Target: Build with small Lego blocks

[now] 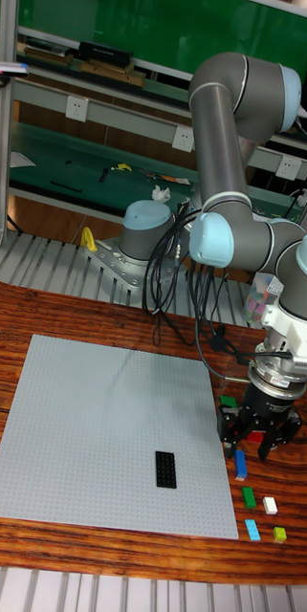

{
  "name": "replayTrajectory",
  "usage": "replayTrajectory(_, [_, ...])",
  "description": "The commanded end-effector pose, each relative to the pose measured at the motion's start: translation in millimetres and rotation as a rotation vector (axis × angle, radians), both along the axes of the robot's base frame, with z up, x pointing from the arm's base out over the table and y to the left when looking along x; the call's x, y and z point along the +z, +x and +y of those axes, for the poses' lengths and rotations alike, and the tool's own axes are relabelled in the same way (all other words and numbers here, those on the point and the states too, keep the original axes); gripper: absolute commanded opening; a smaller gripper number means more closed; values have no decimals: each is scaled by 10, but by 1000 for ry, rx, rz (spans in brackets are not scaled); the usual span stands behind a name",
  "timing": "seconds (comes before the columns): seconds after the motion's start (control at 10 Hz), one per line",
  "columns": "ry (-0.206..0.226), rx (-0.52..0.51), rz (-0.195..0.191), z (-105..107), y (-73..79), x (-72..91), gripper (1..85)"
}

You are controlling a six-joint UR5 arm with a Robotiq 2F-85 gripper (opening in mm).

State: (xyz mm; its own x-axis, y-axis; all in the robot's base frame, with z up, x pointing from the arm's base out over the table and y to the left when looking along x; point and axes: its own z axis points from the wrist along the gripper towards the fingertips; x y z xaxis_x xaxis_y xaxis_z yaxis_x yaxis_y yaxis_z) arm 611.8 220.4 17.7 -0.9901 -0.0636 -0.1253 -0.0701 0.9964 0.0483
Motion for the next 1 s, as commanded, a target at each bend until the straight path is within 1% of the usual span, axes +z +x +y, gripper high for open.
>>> replayTrajectory(0.0, [-16,-78,42,-83,-103,-26,550])
replayTrajectory(0.1, [-29,-108,65,-100,-160,-43,543])
replayTrajectory(0.3, [-21,-114,68,-43,-201,6,547])
replayTrajectory(0.4, [-46,-107,67,-113,-197,17,547])
replayTrajectory(0.5, [-54,-106,62,-149,-159,15,543])
replayTrajectory(0.6, [-59,-109,46,-167,-113,17,547])
replayTrajectory(0.7, [-64,-112,43,-182,-105,18,547])
replayTrajectory(0.8, [-54,-120,45,-159,-109,17,550])
replayTrajectory(0.9, [-57,-123,46,-167,-113,17,550])
